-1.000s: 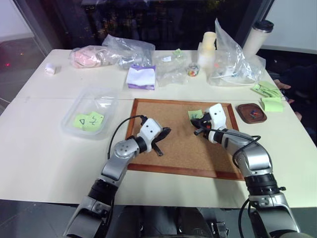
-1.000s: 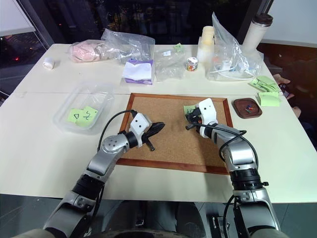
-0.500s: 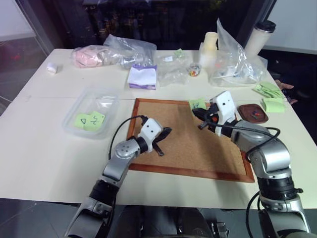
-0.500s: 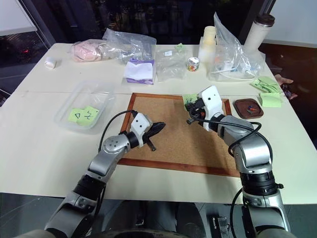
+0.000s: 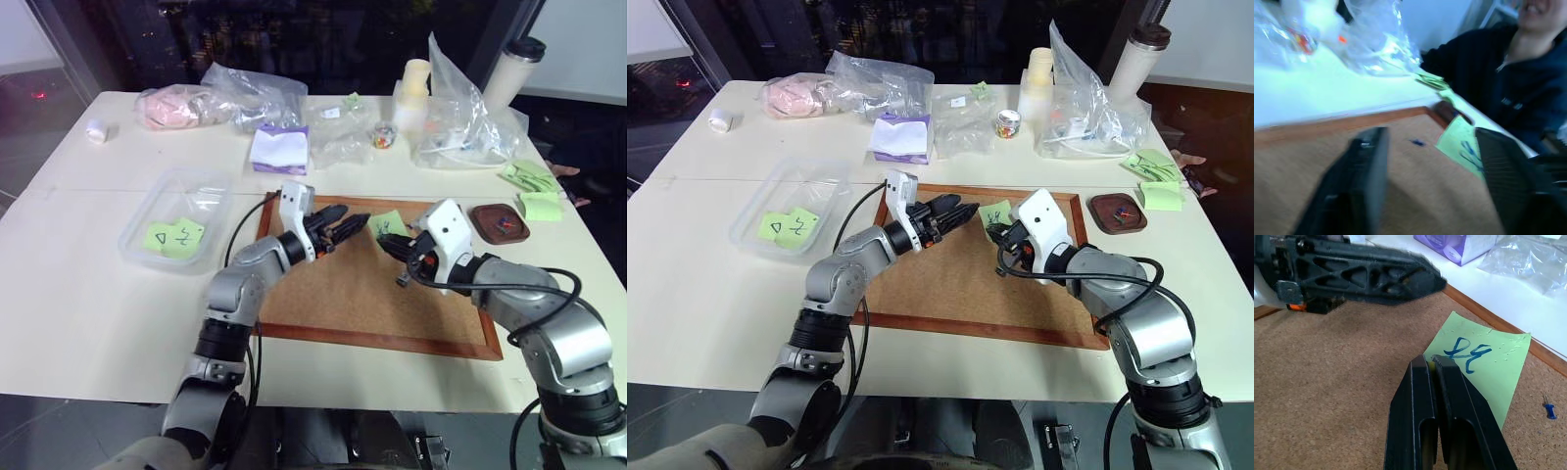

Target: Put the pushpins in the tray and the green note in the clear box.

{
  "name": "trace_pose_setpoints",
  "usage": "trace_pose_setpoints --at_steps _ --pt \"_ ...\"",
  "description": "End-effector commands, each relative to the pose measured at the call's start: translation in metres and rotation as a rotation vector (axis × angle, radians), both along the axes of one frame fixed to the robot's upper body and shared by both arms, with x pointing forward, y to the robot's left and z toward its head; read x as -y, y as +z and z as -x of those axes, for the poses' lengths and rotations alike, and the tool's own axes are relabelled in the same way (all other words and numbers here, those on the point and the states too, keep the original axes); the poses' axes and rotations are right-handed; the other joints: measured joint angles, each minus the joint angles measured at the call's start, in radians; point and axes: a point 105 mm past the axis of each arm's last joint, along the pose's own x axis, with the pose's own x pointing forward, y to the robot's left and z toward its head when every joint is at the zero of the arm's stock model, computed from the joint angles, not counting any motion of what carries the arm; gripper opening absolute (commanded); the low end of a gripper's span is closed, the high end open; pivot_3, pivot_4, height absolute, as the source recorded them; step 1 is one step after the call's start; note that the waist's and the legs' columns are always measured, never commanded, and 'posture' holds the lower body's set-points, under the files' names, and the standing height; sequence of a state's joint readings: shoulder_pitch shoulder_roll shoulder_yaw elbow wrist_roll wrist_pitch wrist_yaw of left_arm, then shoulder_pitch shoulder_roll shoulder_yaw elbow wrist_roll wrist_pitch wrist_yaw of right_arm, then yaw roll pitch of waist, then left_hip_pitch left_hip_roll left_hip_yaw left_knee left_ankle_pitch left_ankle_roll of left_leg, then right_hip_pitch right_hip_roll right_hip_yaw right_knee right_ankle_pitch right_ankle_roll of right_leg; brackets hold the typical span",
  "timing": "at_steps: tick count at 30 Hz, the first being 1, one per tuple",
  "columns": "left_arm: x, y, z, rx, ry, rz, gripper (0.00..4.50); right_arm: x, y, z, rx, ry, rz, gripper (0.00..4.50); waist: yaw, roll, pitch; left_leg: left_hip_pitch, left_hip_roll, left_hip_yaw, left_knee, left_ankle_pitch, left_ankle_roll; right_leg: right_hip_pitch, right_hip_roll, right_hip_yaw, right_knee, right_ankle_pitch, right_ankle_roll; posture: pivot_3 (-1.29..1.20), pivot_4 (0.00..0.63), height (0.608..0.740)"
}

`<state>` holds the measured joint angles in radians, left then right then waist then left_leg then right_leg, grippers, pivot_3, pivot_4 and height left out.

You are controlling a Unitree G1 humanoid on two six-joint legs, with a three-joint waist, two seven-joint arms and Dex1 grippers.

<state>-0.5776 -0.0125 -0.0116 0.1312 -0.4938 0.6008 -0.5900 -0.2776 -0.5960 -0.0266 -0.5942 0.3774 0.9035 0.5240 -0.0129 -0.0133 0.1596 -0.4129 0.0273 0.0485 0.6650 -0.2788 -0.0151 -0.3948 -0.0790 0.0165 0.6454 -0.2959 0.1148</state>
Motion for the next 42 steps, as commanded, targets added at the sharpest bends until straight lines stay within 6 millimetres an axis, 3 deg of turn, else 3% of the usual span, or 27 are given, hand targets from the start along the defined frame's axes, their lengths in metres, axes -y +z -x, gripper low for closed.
trace_pose_setpoints --at_steps 1,10,23,27,29,30,36,42 --pt "0.004 0.021 0.002 -0.022 -0.053 0.093 2.93 -0.001 0.012 0.004 0.052 0.004 0.005 0.00 0.001 -0.001 0.001 0.000 0.000 0.000 0.000 0.000 0.000 0.000 0.000 0.000 0.000 0.000 0.000 0.00 0.150 0.740" --pt "0.025 0.017 0.003 -0.269 -0.158 0.192 2.93 -0.007 0.017 0.009 0.077 0.024 0.029 0.00 0.002 -0.002 0.001 0.000 -0.001 0.000 0.000 0.000 0.000 0.000 0.000 0.000 -0.001 0.000 0.000 0.00 0.150 0.740" --pt "0.034 0.001 0.009 -0.346 -0.166 0.182 2.93 -0.012 0.023 0.014 0.093 0.038 0.030 0.00 0.003 -0.002 0.001 0.000 -0.001 0.000 0.000 0.000 0.000 0.000 -0.001 0.000 0.000 0.000 0.000 0.00 0.150 0.740" --pt "0.034 0.002 0.007 -0.357 -0.157 0.195 1.33 -0.012 0.023 0.013 0.096 0.033 0.030 0.00 0.003 -0.002 0.001 0.000 -0.001 0.000 0.000 0.000 0.000 0.000 -0.001 0.000 0.000 0.000 0.000 0.00 0.150 0.740" --pt "0.034 0.003 0.007 -0.365 -0.157 0.207 0.21 -0.012 0.024 0.013 0.098 0.026 0.029 0.00 0.003 -0.002 0.001 0.000 -0.001 0.000 0.000 0.000 0.000 0.000 -0.001 0.000 0.000 0.000 0.000 0.00 0.150 0.740" --pt "0.033 0.003 0.006 -0.367 -0.157 0.209 0.03 -0.011 0.024 0.013 0.101 0.024 0.029 0.00 0.003 -0.002 0.001 0.000 -0.001 0.000 0.000 0.000 0.000 0.000 -0.001 0.000 0.000 0.000 0.000 0.00 0.150 0.740" --pt "0.028 -0.002 0.006 -0.351 -0.145 0.168 0.03 -0.006 0.033 0.011 0.127 0.007 0.025 0.00 0.002 -0.002 0.001 0.000 -0.001 0.000 0.000 0.000 0.000 0.000 -0.001 0.000 0.000 0.000 0.000 0.00 0.150 0.740" --pt "0.012 -0.009 0.005 -0.292 -0.118 0.096 0.03 0.018 0.065 0.001 0.188 -0.091 -0.063 0.00 0.002 -0.002 0.001 0.000 -0.001 0.000 0.000 0.000 0.000 0.000 -0.001 0.000 0.000 0.000 0.000 0.00 0.150 0.740"
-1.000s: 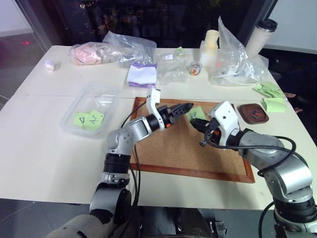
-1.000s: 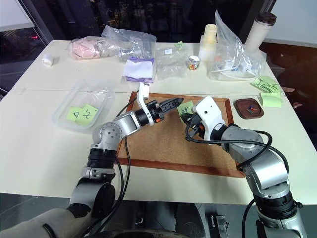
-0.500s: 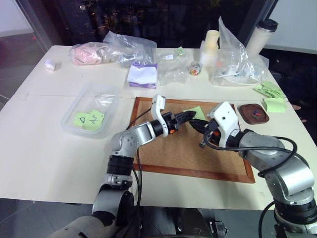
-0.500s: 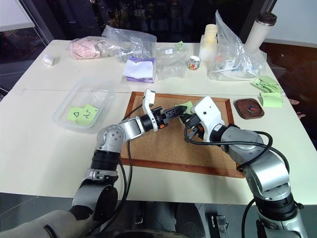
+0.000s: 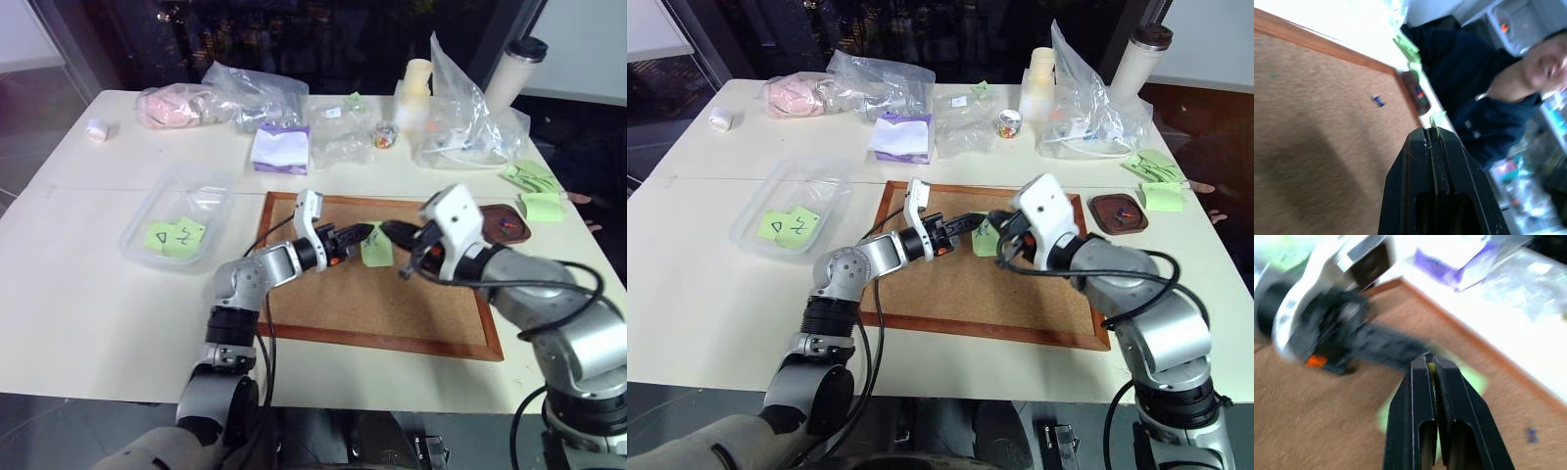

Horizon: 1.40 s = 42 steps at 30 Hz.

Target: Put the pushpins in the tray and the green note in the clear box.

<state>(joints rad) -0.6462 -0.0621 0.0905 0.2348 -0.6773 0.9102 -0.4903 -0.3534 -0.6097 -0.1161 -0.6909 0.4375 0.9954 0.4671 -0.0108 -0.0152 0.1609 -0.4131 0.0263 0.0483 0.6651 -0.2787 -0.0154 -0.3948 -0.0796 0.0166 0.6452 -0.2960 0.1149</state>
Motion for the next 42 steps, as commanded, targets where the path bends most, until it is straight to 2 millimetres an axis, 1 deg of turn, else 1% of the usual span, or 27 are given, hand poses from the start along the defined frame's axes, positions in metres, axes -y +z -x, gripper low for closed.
trace_pose_setpoints --at_steps 1,4,8,10,11,13,14,16,19,21,23,28,32,35,36,38,39,40,42 --pt "-0.007 0.008 0.002 0.080 -0.005 -0.012 0.03 0.020 0.027 -0.004 0.077 -0.073 -0.065 0.00 0.000 0.000 0.000 0.000 0.000 0.000 0.000 0.000 0.000 0.000 0.000 0.000 0.000 0.000 0.000 0.00 0.150 0.740" --pt "-0.013 0.009 0.009 0.169 -0.038 -0.068 0.03 0.043 0.028 -0.012 0.077 -0.163 -0.084 0.00 0.000 0.000 0.000 0.000 0.000 0.000 0.000 0.000 0.000 0.000 0.000 0.000 0.000 0.000 0.000 0.00 0.150 0.740" --pt "-0.036 0.023 0.035 0.355 -0.120 -0.136 0.03 0.088 0.016 -0.028 0.079 -0.368 -0.101 0.00 0.000 0.000 0.000 0.000 0.000 0.001 0.000 0.000 0.000 0.000 -0.001 0.001 0.000 0.000 0.000 0.00 0.150 0.740" --pt "-0.048 0.030 0.044 0.419 -0.141 -0.155 0.03 0.106 0.010 -0.034 0.079 -0.451 -0.118 0.00 -0.001 0.001 0.000 0.000 0.001 0.001 0.000 0.000 0.000 0.000 -0.001 0.001 0.000 0.000 0.000 0.00 0.150 0.740" --pt "-0.051 0.032 0.047 0.441 -0.147 -0.164 0.03 0.111 0.007 -0.036 0.080 -0.474 -0.122 0.00 -0.001 0.001 0.000 0.000 0.001 0.001 0.000 0.000 -0.001 0.000 -0.001 0.001 0.001 0.000 0.000 0.00 0.150 0.740" --pt "-0.069 0.045 0.051 0.511 -0.129 -0.186 0.03 0.138 -0.004 -0.043 0.080 -0.601 -0.157 0.00 -0.001 0.001 0.000 0.001 0.001 0.002 0.000 0.000 -0.001 0.000 -0.001 0.001 0.001 0.000 0.000 0.00 0.150 0.740" --pt "-0.075 0.049 0.053 0.532 -0.122 -0.192 0.03 0.147 -0.007 -0.044 0.081 -0.639 -0.171 0.00 -0.002 0.001 0.000 0.001 0.001 0.002 0.000 0.000 -0.001 0.000 0.000 0.001 0.001 0.000 0.000 0.00 0.150 0.740" --pt "-0.082 0.053 0.054 0.562 -0.109 -0.219 0.03 0.162 -0.013 -0.047 0.074 -0.709 -0.212 0.00 -0.002 0.001 0.000 0.001 0.001 0.002 0.000 0.000 -0.001 0.000 0.000 0.001 0.001 0.000 0.000 0.00 0.150 0.740" --pt "-0.091 0.058 0.054 0.602 -0.085 -0.257 0.03 0.193 -0.026 -0.052 0.032 -0.864 -0.317 0.00 -0.002 0.001 0.000 0.001 0.001 0.003 0.000 0.000 -0.001 0.000 -0.001 0.002 0.001 0.000 0.000 0.00 0.150 0.740" --pt "-0.093 0.060 0.053 0.606 -0.072 -0.257 0.03 0.205 -0.033 -0.055 0.005 -0.919 -0.351 0.00 0.000 0.001 0.000 0.001 0.001 0.003 0.000 0.000 -0.001 0.000 -0.001 0.002 0.001 0.000 0.000 0.00 0.150 0.740" --pt "-0.093 0.061 0.052 0.607 -0.062 -0.249 0.03 0.211 -0.041 -0.059 -0.018 -0.937 -0.353 0.00 -0.002 0.001 0.000 0.001 0.001 0.003 0.000 0.000 -0.001 0.000 -0.001 0.002 0.001 0.000 0.000 0.00 0.150 0.740" --pt "-0.090 0.063 0.050 0.599 -0.039 -0.226 0.03 0.213 -0.051 -0.074 -0.044 -0.919 -0.348 0.00 -0.006 0.002 0.000 0.001 0.001 0.003 0.000 0.000 -0.001 0.000 0.000 0.002 0.001 0.000 0.000 0.00 0.150 0.740" --pt "-0.088 0.063 0.048 0.598 -0.033 -0.223 0.03 0.212 -0.057 -0.082 -0.058 -0.902 -0.339 0.00 -0.007 0.002 0.000 0.001 0.001 0.003 0.000 0.001 -0.001 0.000 0.000 0.003 0.002 0.000 0.000 0.00 0.150 0.740" --pt "-0.088 0.063 0.046 0.600 -0.028 -0.222 0.00 0.211 -0.057 -0.084 -0.059 -0.890 -0.346 0.95 -0.006 0.002 0.000 0.001 0.001 0.004 0.000 0.001 -0.001 0.000 0.000 0.003 0.002 0.000 0.000 0.00 0.150 0.740" --pt "-0.088 0.063 0.046 0.600 -0.027 -0.223 0.00 0.210 -0.056 -0.085 -0.056 -0.884 -0.342 1.37 -0.006 0.002 0.000 0.001 0.001 0.004 0.000 0.001 -0.001 0.000 0.000 0.003 0.002 0.000 0.000 0.00 0.150 0.740" --pt "-0.088 0.063 0.045 0.600 -0.026 -0.223 0.00 0.208 -0.054 -0.085 -0.055 -0.875 -0.343 2.50 -0.005 0.002 0.000 0.001 0.001 0.004 0.000 0.001 -0.001 0.000 0.000 0.003 0.002 0.000 0.000 0.00 0.150 0.740" --pt "-0.088 0.062 0.045 0.601 -0.025 -0.225 0.00 0.207 -0.053 -0.085 -0.053 -0.866 -0.327 2.91 -0.005 0.002 0.000 0.001 0.001 0.004 0.000 0.001 -0.001 0.000 0.000 0.003 0.002 0.000 0.000 0.00 0.150 0.740" --pt "-0.088 0.062 0.045 0.601 -0.023 -0.227 0.00 0.206 -0.052 -0.084 -0.050 -0.857 -0.307 3.50 -0.005 0.002 0.000 0.001 0.001 0.004 0.000 0.001 -0.001 0.000 0.000 0.003 0.002 0.000 0.000 0.00 0.150 0.740" --pt "-0.088 0.061 0.045 0.602 -0.024 -0.232 0.00 0.204 -0.049 -0.082 -0.043 -0.850 -0.294 4.47 -0.004 0.002 0.000 0.001 0.001 0.004 0.000 0.001 -0.001 0.000 0.000 0.003 0.001 0.000 0.000 0.00 0.150 0.740"
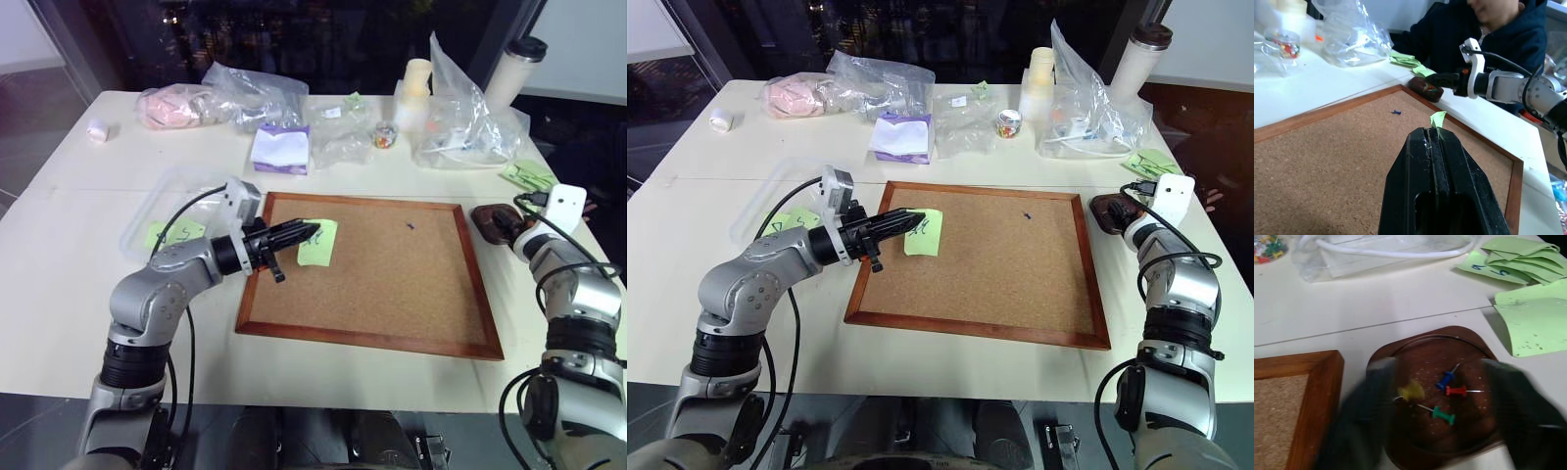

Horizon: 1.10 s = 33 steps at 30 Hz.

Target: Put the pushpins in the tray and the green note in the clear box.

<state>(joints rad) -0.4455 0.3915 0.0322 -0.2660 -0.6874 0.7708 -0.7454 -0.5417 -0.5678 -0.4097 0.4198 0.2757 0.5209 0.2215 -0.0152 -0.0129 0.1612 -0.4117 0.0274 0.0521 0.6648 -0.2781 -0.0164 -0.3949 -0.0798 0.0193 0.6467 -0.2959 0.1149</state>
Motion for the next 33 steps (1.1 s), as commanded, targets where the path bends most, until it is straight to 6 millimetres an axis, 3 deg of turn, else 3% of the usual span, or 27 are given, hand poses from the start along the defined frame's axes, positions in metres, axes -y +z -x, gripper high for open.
trace_pose_setpoints --at_steps 1,3,5,9,12,19,22,26,30,33 --pt "-0.001 0.010 0.001 0.058 -0.002 0.003 0.00 -0.001 0.027 0.005 0.066 0.023 0.064 4.47 0.000 0.000 0.000 0.000 0.000 0.000 0.000 0.000 0.000 0.000 0.000 0.000 0.000 0.000 0.000 0.00 0.150 0.740" --pt "-0.004 0.009 0.001 0.069 0.005 -0.020 0.00 -0.015 0.034 0.009 0.074 0.104 0.072 4.47 0.001 0.000 0.000 0.000 0.000 0.000 0.000 0.000 0.000 0.000 0.000 0.000 0.000 0.000 0.000 0.00 0.150 0.740" --pt "-0.009 0.009 0.000 0.079 0.015 -0.038 0.00 -0.045 0.040 0.016 0.073 0.272 0.080 4.47 0.001 0.000 0.000 0.000 0.001 0.000 0.000 0.000 0.000 0.000 0.000 0.000 0.000 0.000 0.000 0.00 0.150 0.740" --pt "-0.027 0.017 -0.008 0.115 0.072 -0.077 0.00 -0.133 0.056 0.054 0.082 0.792 0.086 4.47 -0.002 0.002 0.001 0.000 0.001 -0.001 0.000 0.000 0.000 0.000 0.001 0.000 0.000 0.000 0.000 0.00 0.150 0.740" --pt "-0.050 0.024 -0.019 0.139 0.164 -0.106 0.00 -0.171 0.064 0.079 0.098 1.025 0.080 4.47 -0.003 0.001 0.002 0.000 0.002 -0.001 0.000 0.000 0.000 0.000 0.002 0.000 0.000 0.000 0.000 0.00 0.150 0.740" --pt "-0.127 0.045 -0.043 0.148 0.467 -0.115 0.00 -0.203 0.060 0.091 0.063 1.185 0.067 4.47 0.004 -0.003 0.004 0.001 0.003 -0.001 0.000 0.000 0.001 0.001 0.001 -0.001 0.000 0.000 0.000 0.00 0.150 0.740" --pt "-0.170 0.043 -0.055 0.122 0.639 -0.147 0.00 -0.207 0.051 0.090 0.038 1.201 0.085 4.47 0.004 -0.005 0.005 0.001 0.002 -0.001 0.000 0.000 0.001 0.001 0.000 -0.001 0.000 0.000 0.000 0.00 0.150 0.740" --pt "-0.202 0.033 -0.064 0.086 0.749 -0.170 0.00 -0.210 0.042 0.089 0.016 1.219 0.113 4.47 0.004 -0.005 0.005 0.001 0.002 -0.001 0.000 0.000 0.001 0.000 0.001 -0.002 0.000 0.000 0.000 0.00 0.150 0.740" --pt "-0.208 0.011 -0.069 0.046 0.738 -0.221 1.47 -0.207 0.039 0.083 0.024 1.188 0.130 4.50 0.005 -0.006 0.006 0.000 0.002 0.000 0.000 0.000 0.000 0.000 0.001 -0.002 0.000 0.000 0.000 0.00 0.150 0.740" --pt "-0.200 0.014 -0.069 0.048 0.687 -0.216 3.05 -0.203 0.036 0.081 0.020 1.160 0.138 4.50 0.005 -0.007 0.007 0.000 0.002 -0.001 0.000 0.000 0.000 0.000 0.000 -0.002 0.000 0.000 0.000 0.00 0.150 0.740"
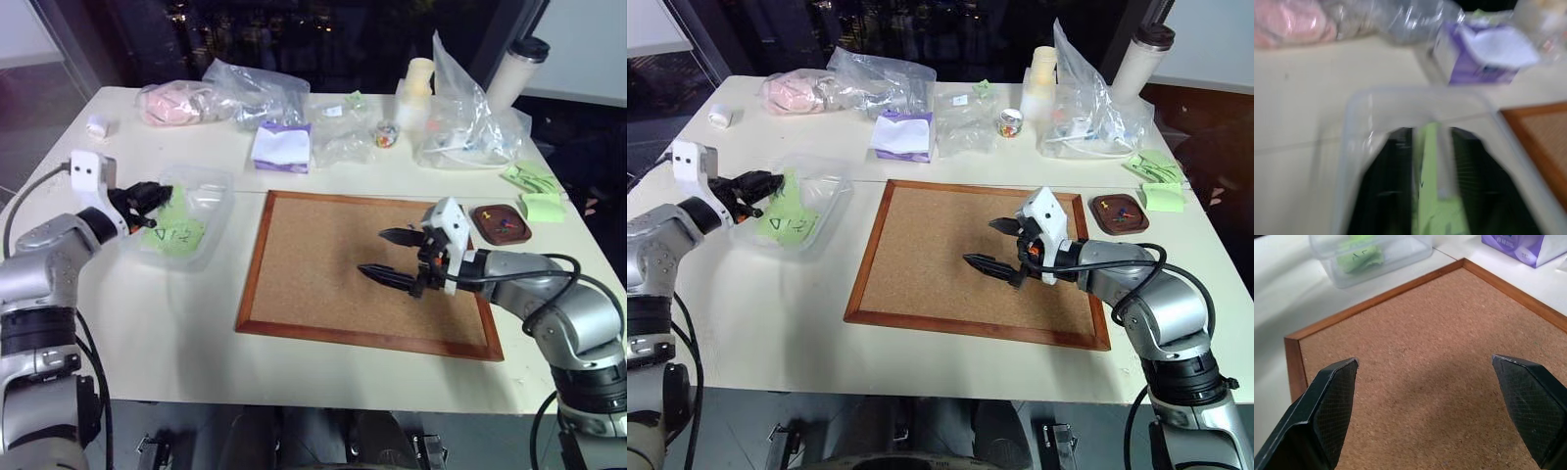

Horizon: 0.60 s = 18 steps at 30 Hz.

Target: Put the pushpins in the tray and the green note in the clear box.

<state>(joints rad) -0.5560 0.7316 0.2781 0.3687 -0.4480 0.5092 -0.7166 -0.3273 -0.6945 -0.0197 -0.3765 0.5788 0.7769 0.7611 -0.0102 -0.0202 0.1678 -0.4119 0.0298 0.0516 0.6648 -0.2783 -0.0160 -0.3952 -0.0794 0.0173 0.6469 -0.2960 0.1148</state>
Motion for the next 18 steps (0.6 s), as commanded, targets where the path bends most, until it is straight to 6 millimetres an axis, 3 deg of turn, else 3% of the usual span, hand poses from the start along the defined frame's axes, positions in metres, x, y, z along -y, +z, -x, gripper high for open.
trace_pose_setpoints --at_steps 1,3,6,11,14,18 --pt "0.009 0.023 -0.001 0.066 -0.064 -0.018 3.54 0.004 0.006 -0.002 0.048 -0.021 0.000 4.50 0.000 0.000 0.000 0.000 0.000 0.000 0.000 0.000 0.000 0.000 0.000 0.000 0.000 0.000 0.000 0.00 0.150 0.740" --pt "0.022 0.033 0.004 0.086 -0.152 0.012 4.41 0.006 0.003 0.001 0.044 -0.028 0.002 4.50 -0.001 0.000 0.000 0.000 0.000 0.000 0.000 0.000 0.000 0.000 0.000 0.000 0.000 0.000 0.000 0.00 0.150 0.740" --pt "0.041 0.041 0.012 0.101 -0.262 0.007 4.41 0.011 0.000 0.003 0.038 -0.050 0.013 4.50 -0.001 0.000 0.000 -0.001 0.000 0.000 0.000 0.000 0.000 0.000 0.000 0.000 0.000 0.000 0.000 0.00 0.150 0.740" --pt "0.094 0.049 0.028 0.127 -0.505 -0.038 4.41 0.022 -0.004 0.010 0.036 -0.085 0.048 4.50 0.000 0.000 0.000 -0.001 0.000 0.000 0.000 0.000 0.000 0.000 0.000 0.000 0.000 0.000 0.000 0.00 0.150 0.740" --pt "0.118 0.041 0.037 0.118 -0.602 -0.088 4.41 0.030 -0.003 0.014 0.045 -0.100 0.067 4.50 0.000 0.000 0.000 -0.001 0.000 0.000 0.000 0.000 0.000 0.000 -0.001 0.000 0.000 0.000 0.000 0.00 0.150 0.740" --pt "0.146 0.015 0.048 0.063 -0.727 -0.137 4.41 0.037 0.003 0.019 0.055 -0.110 0.086 4.50 -0.004 0.000 0.000 0.000 0.000 0.000 0.000 0.000 0.000 0.000 0.001 0.001 0.000 0.000 0.000 0.00 0.150 0.740"
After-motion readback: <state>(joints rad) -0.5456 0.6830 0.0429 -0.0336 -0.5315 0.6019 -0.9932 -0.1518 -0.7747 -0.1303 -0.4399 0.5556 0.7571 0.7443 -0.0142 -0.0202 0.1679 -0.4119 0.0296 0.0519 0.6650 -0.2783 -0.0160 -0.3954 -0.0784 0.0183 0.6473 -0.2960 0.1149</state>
